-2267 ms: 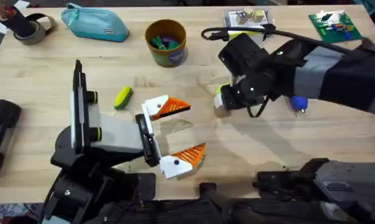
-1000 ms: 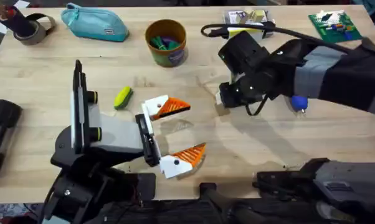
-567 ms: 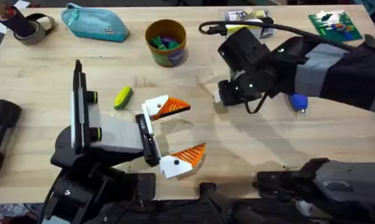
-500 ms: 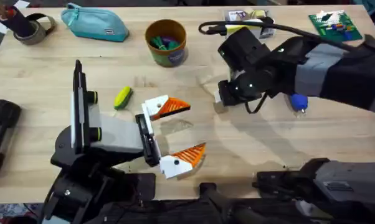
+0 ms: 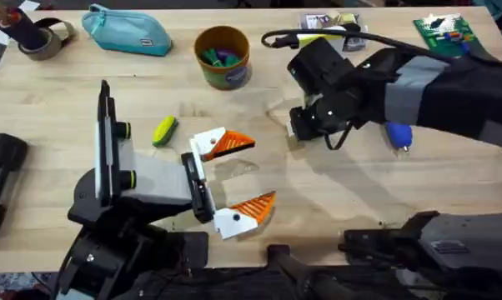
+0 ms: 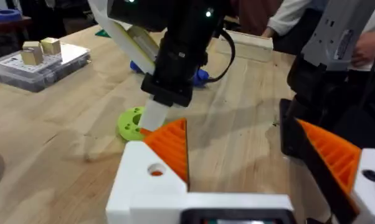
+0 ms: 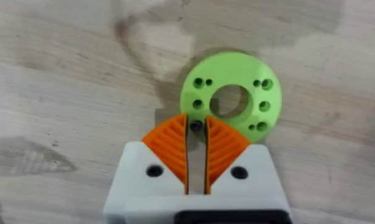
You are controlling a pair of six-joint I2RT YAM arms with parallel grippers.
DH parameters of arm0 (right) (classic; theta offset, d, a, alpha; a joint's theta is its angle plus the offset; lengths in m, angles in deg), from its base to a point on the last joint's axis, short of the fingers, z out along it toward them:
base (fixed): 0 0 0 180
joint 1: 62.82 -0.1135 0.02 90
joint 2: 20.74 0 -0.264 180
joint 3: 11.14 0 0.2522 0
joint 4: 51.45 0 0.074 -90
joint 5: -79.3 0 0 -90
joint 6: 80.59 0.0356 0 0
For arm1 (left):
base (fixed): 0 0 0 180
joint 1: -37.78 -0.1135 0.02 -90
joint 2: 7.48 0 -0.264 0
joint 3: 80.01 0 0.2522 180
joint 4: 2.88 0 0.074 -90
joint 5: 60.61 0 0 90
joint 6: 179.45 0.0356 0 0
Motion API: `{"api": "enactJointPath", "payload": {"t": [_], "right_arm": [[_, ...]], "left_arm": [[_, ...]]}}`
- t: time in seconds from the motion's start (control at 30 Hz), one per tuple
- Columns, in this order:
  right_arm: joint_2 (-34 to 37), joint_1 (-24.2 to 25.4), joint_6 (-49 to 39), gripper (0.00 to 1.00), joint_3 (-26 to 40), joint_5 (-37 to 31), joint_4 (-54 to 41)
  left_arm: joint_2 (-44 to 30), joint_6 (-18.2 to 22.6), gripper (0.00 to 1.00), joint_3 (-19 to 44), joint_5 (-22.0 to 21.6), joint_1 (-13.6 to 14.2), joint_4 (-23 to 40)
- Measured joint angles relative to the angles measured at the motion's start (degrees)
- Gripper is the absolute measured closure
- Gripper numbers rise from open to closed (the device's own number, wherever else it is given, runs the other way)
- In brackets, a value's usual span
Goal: Pick up the gripper from the table and insert it into the empty holder that is missing its gripper. Then pick up a screw, insert it into the mounting hole, and use the screwdriver to tighten it. Finally, clean up the table by picking up the vegetable and placing it into the bucket.
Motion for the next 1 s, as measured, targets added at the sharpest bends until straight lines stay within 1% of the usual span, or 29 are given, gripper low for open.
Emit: {"api": "enactJointPath", "payload": {"t": [0.07, 0.13, 0.17, 0.73, 0.87, 1.0], "right_arm": [[0.01, -0.02, -0.11, 0.905, 0.0, 0.05, 0.49], [0.11, -0.01, -0.21, 0.98, 0.0, 0.02, 0.76], [0.11, 0.0, -0.15, 0.99, 0.0, 0.02, 0.82], [0.09, -0.02, -0.25, 0.995, 0.88, 0.23, -0.43], [-1.0, -0.02, -1.13, 0.995, 3.56, 0.25, -3.63], [-3.89, -0.02, -1.8, 0.995, 8.84, 0.45, -9.64]], "left_arm": [[0.0, 0.0, 0.011, 0.0, 0.0, 0.0, 0.0], [0.0, 0.0, 0.011, 0.0, 0.0, 0.0, 0.0], [0.0, 0.0, 0.011, 0.0, 0.0, 0.0, 0.0], [0.0, -0.01, 0.011, 0.0, 0.0, -0.01, 0.0], [0.0, 0.0, 0.011, 0.0, 0.0, 0.0, 0.0], [0.01, 0.0, 0.011, 0.0, 0.0, -0.01, 0.0]]}}
